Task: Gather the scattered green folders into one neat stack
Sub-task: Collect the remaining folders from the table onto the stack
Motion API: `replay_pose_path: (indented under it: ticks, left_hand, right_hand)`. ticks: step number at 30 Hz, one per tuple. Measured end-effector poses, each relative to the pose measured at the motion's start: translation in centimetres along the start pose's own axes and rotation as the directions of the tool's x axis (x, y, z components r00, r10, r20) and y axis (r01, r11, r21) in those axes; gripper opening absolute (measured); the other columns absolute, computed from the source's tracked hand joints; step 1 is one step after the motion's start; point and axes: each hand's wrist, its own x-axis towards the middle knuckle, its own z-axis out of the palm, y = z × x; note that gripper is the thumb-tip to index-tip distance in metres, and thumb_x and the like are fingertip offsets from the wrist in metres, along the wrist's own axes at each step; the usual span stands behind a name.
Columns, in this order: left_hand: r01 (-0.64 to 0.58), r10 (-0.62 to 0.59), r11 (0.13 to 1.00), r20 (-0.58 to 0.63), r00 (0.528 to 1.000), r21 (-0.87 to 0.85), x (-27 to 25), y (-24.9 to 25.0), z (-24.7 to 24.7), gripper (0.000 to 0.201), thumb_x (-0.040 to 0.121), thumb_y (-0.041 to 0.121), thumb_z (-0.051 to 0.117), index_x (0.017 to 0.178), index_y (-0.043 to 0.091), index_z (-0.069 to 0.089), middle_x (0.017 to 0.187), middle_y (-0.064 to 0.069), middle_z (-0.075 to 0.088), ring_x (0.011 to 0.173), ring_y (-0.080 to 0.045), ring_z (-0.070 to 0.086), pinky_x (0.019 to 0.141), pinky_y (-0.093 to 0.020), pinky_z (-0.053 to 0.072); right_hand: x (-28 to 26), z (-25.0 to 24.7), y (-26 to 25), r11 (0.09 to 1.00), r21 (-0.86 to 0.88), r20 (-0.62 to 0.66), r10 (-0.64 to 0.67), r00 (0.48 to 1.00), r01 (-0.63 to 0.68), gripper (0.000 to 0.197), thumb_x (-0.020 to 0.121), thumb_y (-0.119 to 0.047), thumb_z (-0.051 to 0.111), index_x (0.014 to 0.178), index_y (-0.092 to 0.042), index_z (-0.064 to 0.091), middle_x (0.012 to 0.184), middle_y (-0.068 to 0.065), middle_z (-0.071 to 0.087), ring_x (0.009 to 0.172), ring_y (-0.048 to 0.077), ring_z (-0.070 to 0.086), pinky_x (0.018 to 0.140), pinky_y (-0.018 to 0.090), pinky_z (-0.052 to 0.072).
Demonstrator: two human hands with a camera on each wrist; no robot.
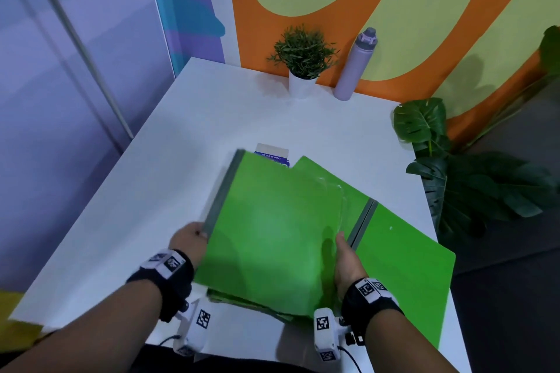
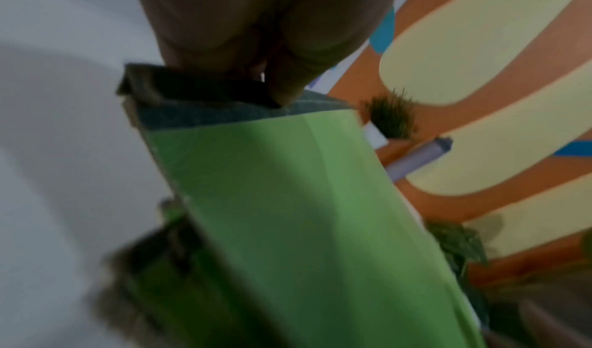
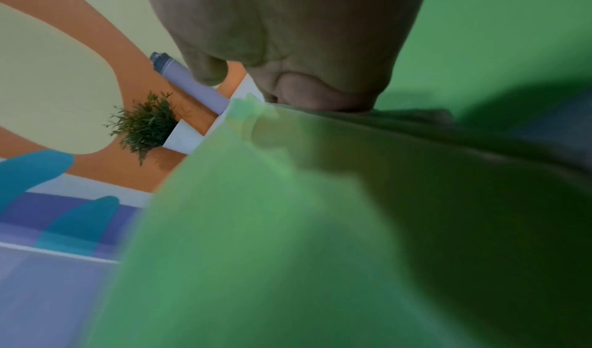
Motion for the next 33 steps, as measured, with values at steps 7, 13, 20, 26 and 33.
replay_pose_path:
  ticks: [7,13,20,26,33]
  left_hand:
    - [0.059,-0.044,0.991,0.127,0.991,-0.121,-1.1,-0.1,1.8,0.039,0.091,0.023,0.058,0.129,0.014,0.052,0.138,-0.018,0.053,0.119,-0.031,0.053,0.102,-0.034,0.039]
    - [0.138,-0.006,0.91,0.321,0.947,-0.391,-0.6,-0.4,-0.5,0.103,0.059,0.067,0.074,0.138,0.011,0.04,0.131,-0.01,0.057,0.118,-0.03,0.053,0.109,-0.047,0.037]
    - [0.044,-0.017,0.869,0.059,0.998,-0.493,0.5,-0.7,-1.5,0.024,0.091,0.027,0.059,0.11,0.018,0.049,0.1,-0.011,0.06,0.099,-0.034,0.057,0.094,-0.051,0.046]
    - [0.215,-0.282,0.799,-0.035,0.959,-0.562,2.7,-3.0,-3.3,0.046,0.089,0.031,0.062,0.124,0.005,0.047,0.11,-0.017,0.059,0.102,-0.041,0.058,0.096,-0.058,0.047]
    - [0.253,-0.317,0.784,-0.015,0.948,-0.567,2.8,-4.3,-3.7,0.044,0.089,0.027,0.062,0.123,0.003,0.047,0.111,-0.02,0.058,0.106,-0.043,0.057,0.1,-0.059,0.044]
  right_hand:
    - [-0.8,0.4,-1.5,0.98,-0.109,-0.025,-0.17,0.985,0.166,0.051,0.097,-0.016,0.041,0.145,-0.02,0.025,0.155,0.011,0.021,0.139,0.036,0.024,0.108,0.054,0.026]
    - [-1.4,0.8,-2.7,0.958,-0.026,0.028,-0.285,0.958,0.286,0.053,0.095,-0.016,0.05,0.144,-0.024,0.032,0.151,0.005,0.032,0.137,0.03,0.03,0.108,0.053,0.024]
    - [-0.1,-0.8,-1.5,0.583,-0.739,0.135,-0.361,0.923,0.336,0.067,0.088,-0.043,0.052,0.147,-0.033,0.021,0.156,0.007,0.016,0.142,0.031,0.017,0.112,0.052,0.02]
    - [0.9,-2.8,2.7,0.21,-0.964,0.149,-0.087,0.985,0.164,0.111,0.068,-0.048,0.07,0.142,-0.049,-0.013,0.154,0.003,-0.03,0.138,0.051,-0.011,0.105,0.071,0.017]
    - [0.4,-3.0,4.7,0.126,-0.959,0.229,-0.177,0.957,0.253,0.092,0.085,-0.043,0.059,0.139,-0.054,-0.015,0.154,0.012,-0.027,0.134,0.058,-0.012,0.106,0.066,0.023]
